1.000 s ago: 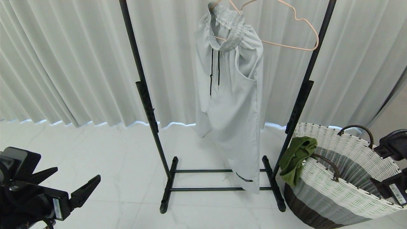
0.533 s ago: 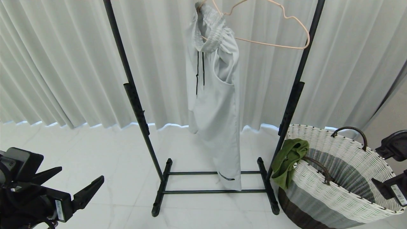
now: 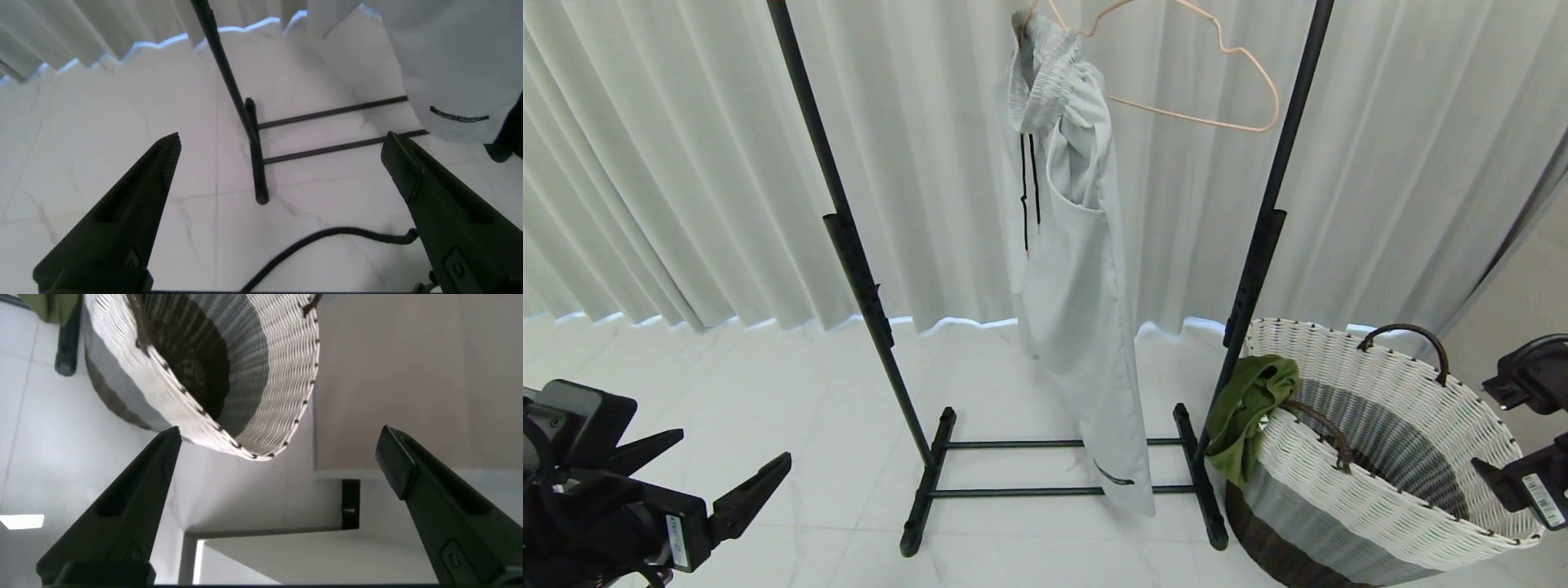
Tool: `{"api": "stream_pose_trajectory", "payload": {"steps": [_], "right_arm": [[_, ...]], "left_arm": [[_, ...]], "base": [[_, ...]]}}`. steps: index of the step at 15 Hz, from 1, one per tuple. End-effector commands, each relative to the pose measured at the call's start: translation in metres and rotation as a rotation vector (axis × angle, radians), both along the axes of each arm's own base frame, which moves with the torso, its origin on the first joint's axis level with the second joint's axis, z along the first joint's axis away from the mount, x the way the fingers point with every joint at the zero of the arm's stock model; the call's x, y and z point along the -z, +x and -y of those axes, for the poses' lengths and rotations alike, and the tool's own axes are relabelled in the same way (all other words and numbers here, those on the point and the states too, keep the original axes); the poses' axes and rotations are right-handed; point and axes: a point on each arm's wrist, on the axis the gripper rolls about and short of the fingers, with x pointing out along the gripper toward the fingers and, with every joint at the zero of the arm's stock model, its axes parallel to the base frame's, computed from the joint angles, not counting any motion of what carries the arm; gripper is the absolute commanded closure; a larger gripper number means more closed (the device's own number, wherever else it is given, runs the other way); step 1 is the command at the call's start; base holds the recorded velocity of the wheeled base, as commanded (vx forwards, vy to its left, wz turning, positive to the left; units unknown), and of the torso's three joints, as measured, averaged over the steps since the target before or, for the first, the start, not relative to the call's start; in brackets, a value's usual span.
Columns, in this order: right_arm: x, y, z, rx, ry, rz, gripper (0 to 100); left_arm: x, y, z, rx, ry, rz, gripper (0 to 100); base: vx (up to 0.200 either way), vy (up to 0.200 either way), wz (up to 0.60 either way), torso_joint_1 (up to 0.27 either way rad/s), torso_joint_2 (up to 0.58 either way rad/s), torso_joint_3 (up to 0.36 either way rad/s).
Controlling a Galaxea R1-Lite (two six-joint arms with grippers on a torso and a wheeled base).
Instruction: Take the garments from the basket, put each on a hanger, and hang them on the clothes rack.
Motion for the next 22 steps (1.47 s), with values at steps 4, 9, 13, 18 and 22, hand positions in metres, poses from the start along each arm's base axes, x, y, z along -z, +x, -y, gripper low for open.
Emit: {"api": "stream_pose_trajectory", "payload": {"steps": [4, 9, 13, 18, 22], "right_arm": [[0.004, 0.005, -0.002, -0.001, -0.004, -0.025, 0], [0.018, 0.02, -0.006, -0.013, 0.006, -0.077, 0], [0.047, 0.045, -0.014, -0.074, 0.035, -0.144, 0], [0.101, 0.07, -0.025, -0.198, 0.111, -0.191, 0], [0.116, 0.088, -0.03, -0.202, 0.111, -0.195, 0]], "left_arm": [[-0.001, 0.0, 0.003, 0.025, 0.0, 0.004, 0], [-0.007, 0.008, 0.01, 0.079, 0.001, 0.012, 0], [-0.008, 0.014, 0.011, 0.091, 0.02, 0.007, 0], [-0.008, 0.015, 0.012, 0.112, 0.083, 0.015, 0], [-0.007, 0.013, 0.013, 0.118, 0.083, 0.014, 0]], "base": [[0.2, 0.0, 0.0, 0.002, 0.0, 0.004], [0.2, 0.0, 0.0, 0.003, 0.0, 0.004], [0.1, 0.0, 0.0, 0.001, 0.0, -0.001], [0.0, 0.0, 0.0, 0.0, 0.0, 0.0], [0.0, 0.0, 0.0, 0.0, 0.0, 0.0]]}}
